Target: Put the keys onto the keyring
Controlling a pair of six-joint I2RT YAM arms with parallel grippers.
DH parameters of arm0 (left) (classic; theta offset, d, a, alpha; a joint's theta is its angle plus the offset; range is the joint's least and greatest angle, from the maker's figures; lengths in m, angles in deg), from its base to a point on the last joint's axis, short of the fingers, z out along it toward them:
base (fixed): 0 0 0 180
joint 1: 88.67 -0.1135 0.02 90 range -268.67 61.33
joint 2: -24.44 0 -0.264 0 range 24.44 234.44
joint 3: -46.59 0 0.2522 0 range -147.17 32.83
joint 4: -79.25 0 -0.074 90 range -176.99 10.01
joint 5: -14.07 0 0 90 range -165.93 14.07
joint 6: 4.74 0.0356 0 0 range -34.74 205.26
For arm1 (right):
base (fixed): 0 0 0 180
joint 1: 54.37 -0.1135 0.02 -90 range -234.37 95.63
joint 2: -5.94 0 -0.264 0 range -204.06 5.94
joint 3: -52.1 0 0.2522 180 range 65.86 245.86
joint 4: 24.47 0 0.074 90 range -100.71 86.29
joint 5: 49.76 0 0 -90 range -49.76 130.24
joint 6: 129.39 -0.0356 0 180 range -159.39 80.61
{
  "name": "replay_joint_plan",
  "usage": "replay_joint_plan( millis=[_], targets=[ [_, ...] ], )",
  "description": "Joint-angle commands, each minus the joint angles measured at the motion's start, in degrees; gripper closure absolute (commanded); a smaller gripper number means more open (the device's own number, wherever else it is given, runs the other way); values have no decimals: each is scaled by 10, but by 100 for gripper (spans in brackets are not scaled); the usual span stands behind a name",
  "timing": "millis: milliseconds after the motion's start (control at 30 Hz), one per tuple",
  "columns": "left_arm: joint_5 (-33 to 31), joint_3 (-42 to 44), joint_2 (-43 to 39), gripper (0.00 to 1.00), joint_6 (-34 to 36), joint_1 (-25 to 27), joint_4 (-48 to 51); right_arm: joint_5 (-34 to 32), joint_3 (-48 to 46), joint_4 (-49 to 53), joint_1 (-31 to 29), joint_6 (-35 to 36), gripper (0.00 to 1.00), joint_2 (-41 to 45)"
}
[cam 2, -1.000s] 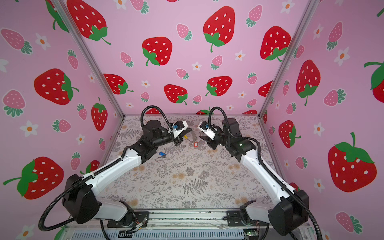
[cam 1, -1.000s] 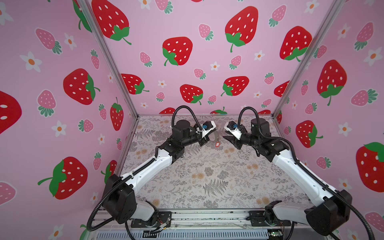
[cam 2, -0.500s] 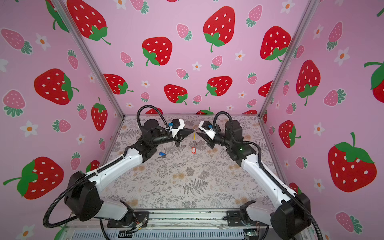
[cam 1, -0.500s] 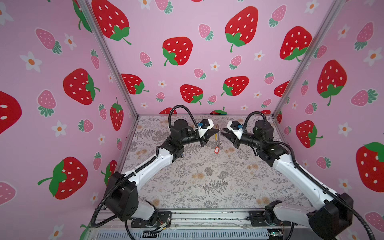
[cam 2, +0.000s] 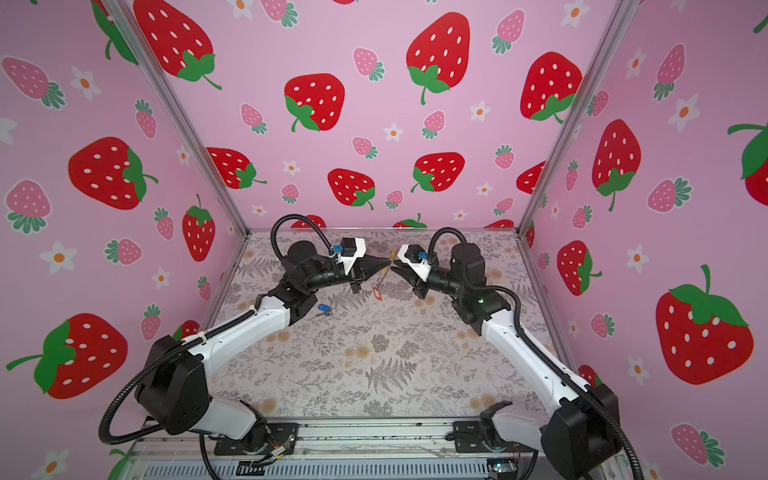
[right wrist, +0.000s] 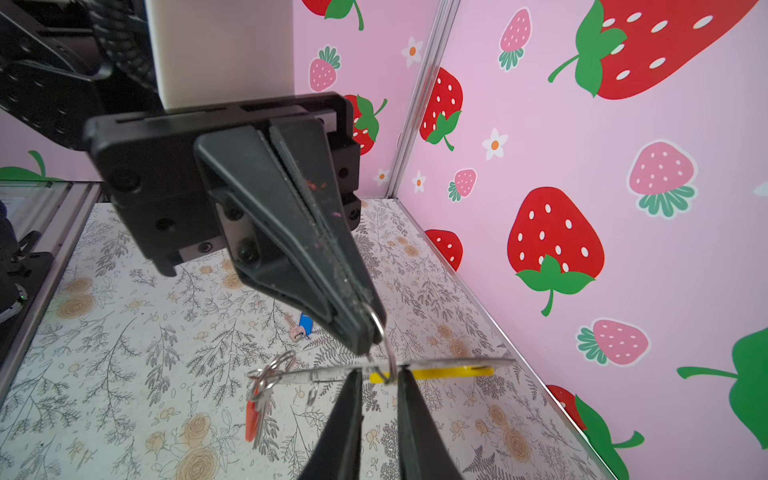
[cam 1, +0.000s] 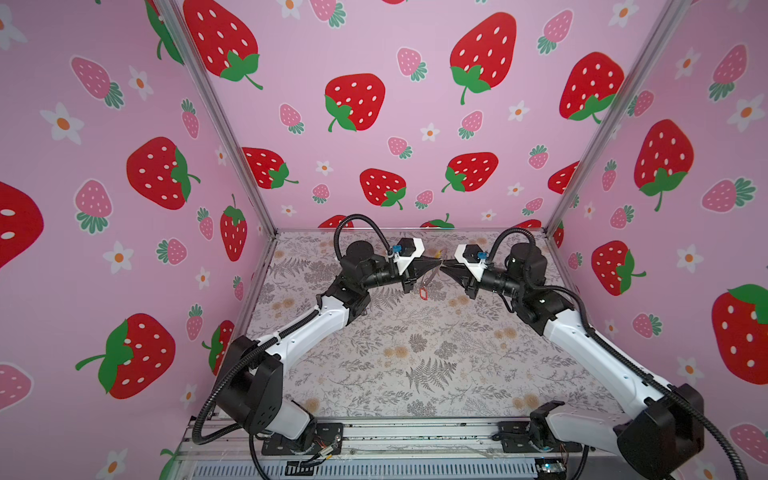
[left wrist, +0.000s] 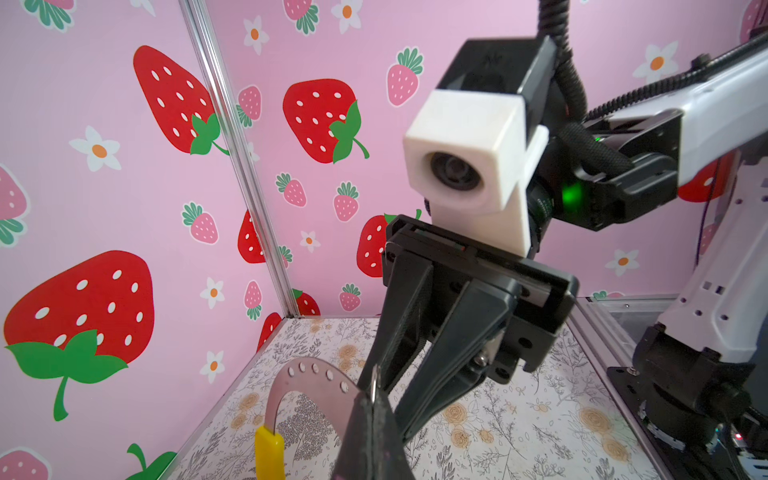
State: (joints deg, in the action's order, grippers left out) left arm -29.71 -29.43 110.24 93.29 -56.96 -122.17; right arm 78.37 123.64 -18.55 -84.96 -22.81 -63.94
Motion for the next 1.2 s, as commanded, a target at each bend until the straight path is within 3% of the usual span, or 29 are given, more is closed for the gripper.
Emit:
replay_joint_plan(
  millis=[0,833,1167],
  targets=[
    [21,2,-1,100,-10,-1,-38,23,-5,-26,2,-3,84,14],
    [38,2,-6,100,10,-8,-15,62,-11,-23,15,0,90,27],
    [23,-1,-7,100,28,-8,12,66,-3,-19,15,0,100,23]
  ],
)
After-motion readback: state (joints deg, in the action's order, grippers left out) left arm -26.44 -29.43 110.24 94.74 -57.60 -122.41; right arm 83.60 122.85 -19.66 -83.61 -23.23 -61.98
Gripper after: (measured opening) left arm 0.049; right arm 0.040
